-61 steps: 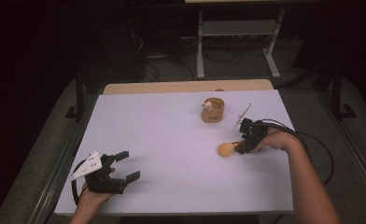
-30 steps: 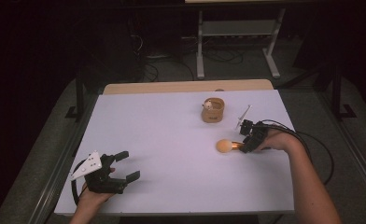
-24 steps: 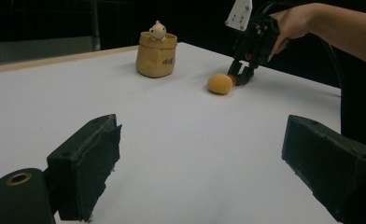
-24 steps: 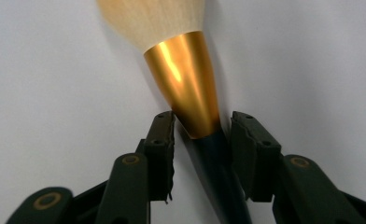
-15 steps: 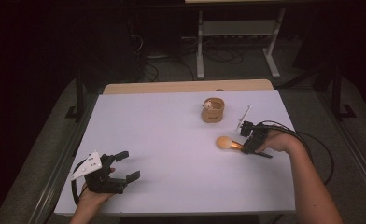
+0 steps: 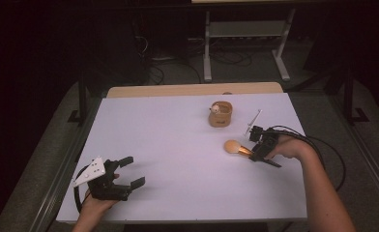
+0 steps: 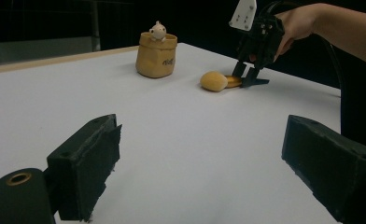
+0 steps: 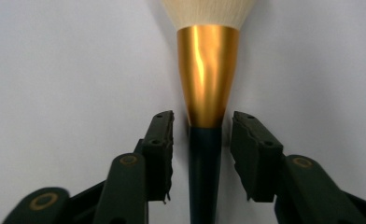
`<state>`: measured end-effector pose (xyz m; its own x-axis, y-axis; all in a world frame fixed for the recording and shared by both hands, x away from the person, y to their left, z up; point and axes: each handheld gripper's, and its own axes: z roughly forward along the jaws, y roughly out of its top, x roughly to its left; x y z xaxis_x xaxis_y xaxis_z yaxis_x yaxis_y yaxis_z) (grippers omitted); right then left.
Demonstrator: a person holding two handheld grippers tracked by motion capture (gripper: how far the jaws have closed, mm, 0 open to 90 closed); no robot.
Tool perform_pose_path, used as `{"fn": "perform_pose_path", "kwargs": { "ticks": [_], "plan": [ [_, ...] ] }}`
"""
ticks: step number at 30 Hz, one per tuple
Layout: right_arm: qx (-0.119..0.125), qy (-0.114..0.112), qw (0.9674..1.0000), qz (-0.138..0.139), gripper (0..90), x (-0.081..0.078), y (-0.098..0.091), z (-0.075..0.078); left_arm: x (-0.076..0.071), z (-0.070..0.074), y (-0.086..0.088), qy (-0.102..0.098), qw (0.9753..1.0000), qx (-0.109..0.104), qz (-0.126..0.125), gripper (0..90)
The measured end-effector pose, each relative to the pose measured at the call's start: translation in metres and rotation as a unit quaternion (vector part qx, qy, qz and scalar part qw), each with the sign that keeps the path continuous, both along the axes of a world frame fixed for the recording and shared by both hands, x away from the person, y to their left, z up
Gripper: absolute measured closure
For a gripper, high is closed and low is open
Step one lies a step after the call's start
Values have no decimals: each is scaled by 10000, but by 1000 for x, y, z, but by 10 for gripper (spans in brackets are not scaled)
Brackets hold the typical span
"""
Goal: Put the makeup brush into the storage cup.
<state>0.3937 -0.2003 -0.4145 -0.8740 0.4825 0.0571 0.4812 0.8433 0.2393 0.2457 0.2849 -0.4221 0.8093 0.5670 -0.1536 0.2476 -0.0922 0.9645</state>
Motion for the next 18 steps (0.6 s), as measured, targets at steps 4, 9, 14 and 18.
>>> {"fn": "perform_pose_path", "kwargs": {
  "ticks": [4, 9, 14, 18],
  "plan": [
    [98, -129, 9999, -39, 497, 1, 2, 3, 1, 0, -2, -3, 10000, 9, -27, 108],
    [164, -135, 9998, -47, 472, 3, 9, 4, 3, 0, -4, -7, 10000, 36, -72, 108],
    [63, -118, 9999, -46, 491, 5, 16, 5, 4, 0, -4, -10, 9999, 29, -107, 108],
    [72, -120, 9999, -21, 505, 7, 21, 6, 5, 0, -4, -10, 9999, 43, -116, 108]
  ]
}}
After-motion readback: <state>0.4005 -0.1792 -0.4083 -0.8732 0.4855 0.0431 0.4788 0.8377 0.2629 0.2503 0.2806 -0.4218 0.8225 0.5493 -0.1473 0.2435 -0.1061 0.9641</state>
